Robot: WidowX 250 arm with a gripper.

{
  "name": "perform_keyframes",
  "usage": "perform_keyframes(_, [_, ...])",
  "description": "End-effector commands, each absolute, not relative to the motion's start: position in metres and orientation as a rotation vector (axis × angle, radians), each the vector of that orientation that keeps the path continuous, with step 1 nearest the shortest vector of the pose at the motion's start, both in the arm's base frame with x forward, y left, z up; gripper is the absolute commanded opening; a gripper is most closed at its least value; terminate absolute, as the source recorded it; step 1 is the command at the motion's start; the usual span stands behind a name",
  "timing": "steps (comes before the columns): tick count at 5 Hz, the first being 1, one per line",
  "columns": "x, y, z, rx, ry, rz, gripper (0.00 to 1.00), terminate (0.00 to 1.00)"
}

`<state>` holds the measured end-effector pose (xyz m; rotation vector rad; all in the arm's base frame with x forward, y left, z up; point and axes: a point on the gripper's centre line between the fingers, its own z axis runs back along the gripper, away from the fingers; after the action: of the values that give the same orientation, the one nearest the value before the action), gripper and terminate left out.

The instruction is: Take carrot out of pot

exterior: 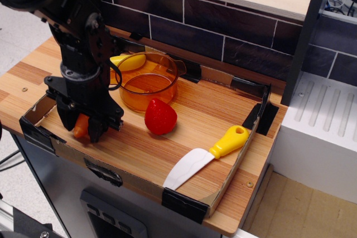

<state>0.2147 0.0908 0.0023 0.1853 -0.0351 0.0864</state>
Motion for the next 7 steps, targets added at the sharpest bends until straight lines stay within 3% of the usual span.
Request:
perform_keyframes(1, [0.223,0.1,0.009,0.179,-0.012,0.103,1.0,0.0])
perform_keyframes(2, [0.227,0.103,0.015,0.128,0.029,0.145,1.0,0.0])
perform_keyframes(3, [0.231,0.105,0.037,0.086,0.018,0.152,1.0,0.0])
perform_keyframes(5, [0.234,0.102,0.122,-0.039,-0.04,0.169,1.0,0.0])
perform_keyframes(6, [0.234,0.096,0.146,-0.028,-0.073,0.168,1.0,0.0])
perform_keyframes(7, [0.234,0.096,0.146,-0.028,-0.073,0.168,1.0,0.0])
